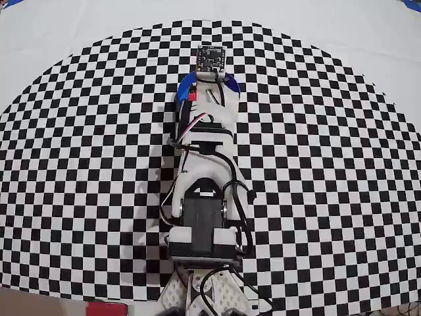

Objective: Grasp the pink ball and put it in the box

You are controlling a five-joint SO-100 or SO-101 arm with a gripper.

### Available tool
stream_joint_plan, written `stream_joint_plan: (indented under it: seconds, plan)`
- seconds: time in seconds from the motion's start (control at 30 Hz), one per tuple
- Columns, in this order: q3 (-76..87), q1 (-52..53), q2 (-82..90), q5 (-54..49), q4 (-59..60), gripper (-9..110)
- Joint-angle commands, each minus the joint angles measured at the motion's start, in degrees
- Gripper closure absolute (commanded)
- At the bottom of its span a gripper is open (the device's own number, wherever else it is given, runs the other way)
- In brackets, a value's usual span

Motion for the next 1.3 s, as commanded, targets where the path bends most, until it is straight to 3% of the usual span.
stream_joint_plan:
  seconds: [0.0,1.07,1.2,1.27]
  plan:
    - [-2.37,0.09,0.18,-0.35,-0.26,101]
    - [-2.37,-0.18,0.26,-0.35,-0.88,101]
    - [-2.37,0.18,0.26,-0.35,-1.32,74]
    - [-2.11,0.26,0.26,-0.18,-2.29,70]
